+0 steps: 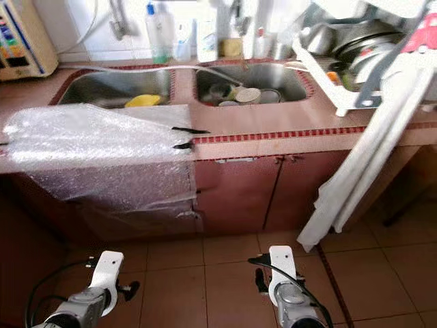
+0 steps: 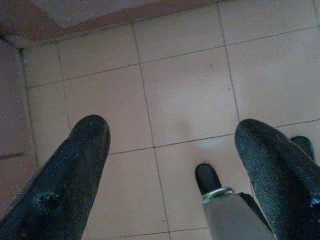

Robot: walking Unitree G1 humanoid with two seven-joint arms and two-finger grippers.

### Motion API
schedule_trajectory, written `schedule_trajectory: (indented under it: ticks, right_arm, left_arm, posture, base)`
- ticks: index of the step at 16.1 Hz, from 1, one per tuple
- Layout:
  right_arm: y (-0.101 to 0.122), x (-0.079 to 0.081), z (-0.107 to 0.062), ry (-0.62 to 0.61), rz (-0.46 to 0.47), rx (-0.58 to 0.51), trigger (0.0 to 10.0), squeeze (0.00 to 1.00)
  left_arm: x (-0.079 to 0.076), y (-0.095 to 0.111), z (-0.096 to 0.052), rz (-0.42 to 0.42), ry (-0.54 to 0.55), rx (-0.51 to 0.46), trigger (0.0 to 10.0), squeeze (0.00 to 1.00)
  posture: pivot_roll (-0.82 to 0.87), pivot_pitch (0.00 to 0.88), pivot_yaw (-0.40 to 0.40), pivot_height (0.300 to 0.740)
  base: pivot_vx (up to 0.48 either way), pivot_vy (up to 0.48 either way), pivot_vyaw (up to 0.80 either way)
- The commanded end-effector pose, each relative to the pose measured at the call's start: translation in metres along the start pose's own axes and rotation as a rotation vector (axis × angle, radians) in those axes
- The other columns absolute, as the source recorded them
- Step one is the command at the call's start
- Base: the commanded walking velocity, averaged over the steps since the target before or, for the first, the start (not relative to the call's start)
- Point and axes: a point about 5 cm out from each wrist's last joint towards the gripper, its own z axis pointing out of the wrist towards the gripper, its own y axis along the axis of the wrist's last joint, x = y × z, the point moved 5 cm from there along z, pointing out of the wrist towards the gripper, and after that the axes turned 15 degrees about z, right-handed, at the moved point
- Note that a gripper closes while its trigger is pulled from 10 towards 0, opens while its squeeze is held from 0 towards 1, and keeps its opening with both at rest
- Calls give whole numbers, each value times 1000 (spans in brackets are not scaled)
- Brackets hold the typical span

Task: Kitchen organization

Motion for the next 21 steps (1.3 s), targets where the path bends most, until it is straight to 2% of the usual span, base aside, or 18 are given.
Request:
schedule_trajectory:
  ticks: [1,18,21]
  right_arm:
    - [-6,-1,-1,1,2,19,10000,0]
    - [-9,2,-1,3,27,29,10000,0]
    - [-8,3,-1,9,24,26,10000,0]
  left_arm:
    - [1,-6,-1,-15,3,13,10000,0]
    - [4,-1,-1,-1,11,-8,10000,0]
    - [6,0,-1,10,19,-15,10000,0]
  posture:
    - [-17,0,47,740]
    - [-14,0,56,740]
    - [-13,0,55,740]
  base:
    - [0,0,-706]
    - [0,0,-705]
    - [0,0,0]
